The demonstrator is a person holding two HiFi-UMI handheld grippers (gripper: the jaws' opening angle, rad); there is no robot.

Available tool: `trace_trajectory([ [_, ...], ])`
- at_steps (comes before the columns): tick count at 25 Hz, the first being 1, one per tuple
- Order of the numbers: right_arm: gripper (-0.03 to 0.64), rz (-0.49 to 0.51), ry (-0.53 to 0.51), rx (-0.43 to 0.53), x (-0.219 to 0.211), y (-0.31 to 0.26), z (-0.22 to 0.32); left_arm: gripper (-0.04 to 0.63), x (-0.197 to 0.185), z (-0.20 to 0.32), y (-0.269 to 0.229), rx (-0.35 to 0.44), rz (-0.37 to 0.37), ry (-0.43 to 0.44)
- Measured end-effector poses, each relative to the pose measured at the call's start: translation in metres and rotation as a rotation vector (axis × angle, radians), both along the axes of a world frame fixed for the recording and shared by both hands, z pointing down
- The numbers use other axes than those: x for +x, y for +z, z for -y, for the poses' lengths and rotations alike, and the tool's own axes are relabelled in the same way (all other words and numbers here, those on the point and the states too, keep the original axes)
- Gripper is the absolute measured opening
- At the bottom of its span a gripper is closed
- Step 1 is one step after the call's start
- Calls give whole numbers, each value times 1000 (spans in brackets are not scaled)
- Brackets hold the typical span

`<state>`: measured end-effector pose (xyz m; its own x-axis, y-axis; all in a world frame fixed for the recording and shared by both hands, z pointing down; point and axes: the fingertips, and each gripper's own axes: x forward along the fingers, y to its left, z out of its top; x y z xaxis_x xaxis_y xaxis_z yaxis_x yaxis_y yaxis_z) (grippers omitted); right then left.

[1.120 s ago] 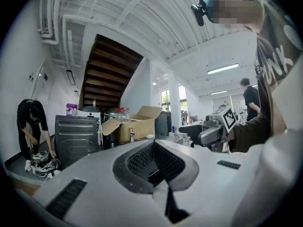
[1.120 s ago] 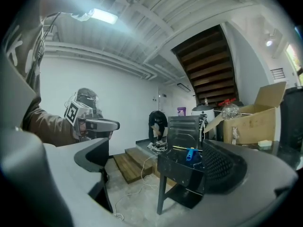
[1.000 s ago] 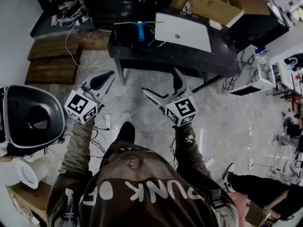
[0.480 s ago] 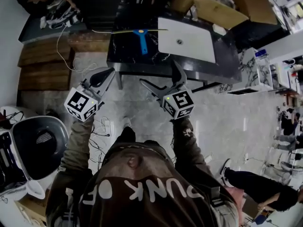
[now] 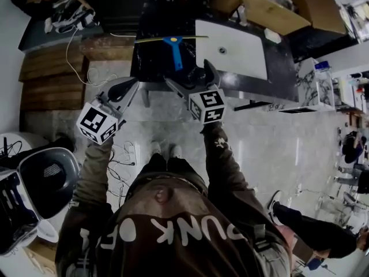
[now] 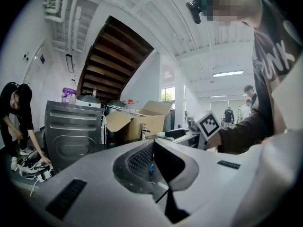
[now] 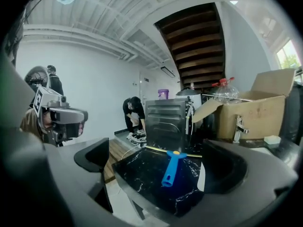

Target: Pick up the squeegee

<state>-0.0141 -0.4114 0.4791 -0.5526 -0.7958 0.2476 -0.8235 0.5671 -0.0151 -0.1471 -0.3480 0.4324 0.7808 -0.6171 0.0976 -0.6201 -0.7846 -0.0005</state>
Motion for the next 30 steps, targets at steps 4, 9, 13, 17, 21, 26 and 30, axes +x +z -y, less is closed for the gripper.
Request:
trace_trajectory([
  [4,595,-47,29,-37,0,29,40,3,4,18,4,-20,-1,-9],
  [9,595,-91,43,-108,-5,72,89,3,10,41,15,-38,9,-20],
  [13,593,-120,67,-174,-7,103,119,3,16,56,22,-61,13,-25],
  [17,572,-157,89,-245,-10,130,140,3,20,65,27,-78,12,-32],
  [21,525,-194,110,-331,-10,151,148,3,22,70,31,-88,12,-37],
  [26,444,-234,141,-421,-4,171,152,3,21,74,32,-90,10,-43],
  [30,394,-251,148,-448,-2,176,152,3,20,75,31,-90,10,-45],
])
